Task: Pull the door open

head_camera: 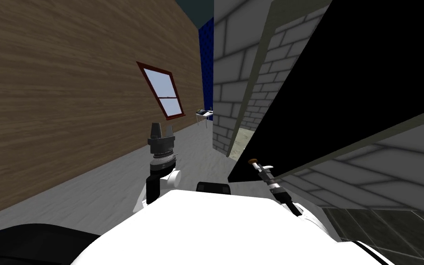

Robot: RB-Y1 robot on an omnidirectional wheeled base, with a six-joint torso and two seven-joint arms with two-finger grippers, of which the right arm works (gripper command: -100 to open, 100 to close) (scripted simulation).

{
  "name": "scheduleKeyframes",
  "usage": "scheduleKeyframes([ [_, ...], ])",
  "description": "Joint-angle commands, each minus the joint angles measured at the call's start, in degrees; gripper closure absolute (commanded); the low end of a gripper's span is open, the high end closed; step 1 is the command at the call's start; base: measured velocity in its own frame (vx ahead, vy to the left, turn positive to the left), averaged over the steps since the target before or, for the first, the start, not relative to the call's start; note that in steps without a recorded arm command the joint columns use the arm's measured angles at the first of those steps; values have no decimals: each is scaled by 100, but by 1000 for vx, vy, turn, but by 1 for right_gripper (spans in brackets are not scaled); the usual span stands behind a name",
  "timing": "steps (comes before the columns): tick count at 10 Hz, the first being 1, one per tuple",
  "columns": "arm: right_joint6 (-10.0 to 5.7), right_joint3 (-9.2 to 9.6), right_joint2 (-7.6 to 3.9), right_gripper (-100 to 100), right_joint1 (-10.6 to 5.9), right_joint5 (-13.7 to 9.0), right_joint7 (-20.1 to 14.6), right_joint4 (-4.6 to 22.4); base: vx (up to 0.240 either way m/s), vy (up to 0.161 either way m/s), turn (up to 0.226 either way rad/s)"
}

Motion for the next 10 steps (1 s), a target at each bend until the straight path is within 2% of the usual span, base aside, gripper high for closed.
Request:
scheduleKeyframes([
  [1,-94,13,-14,100,13,3,-10,61,-192,-105,144],
  [7,-456,38,-97,100,98,-18,-59,267,-203,-97,184],
  [10,-503,41,-108,100,109,-20,-65,293,-122,-36,44],
])
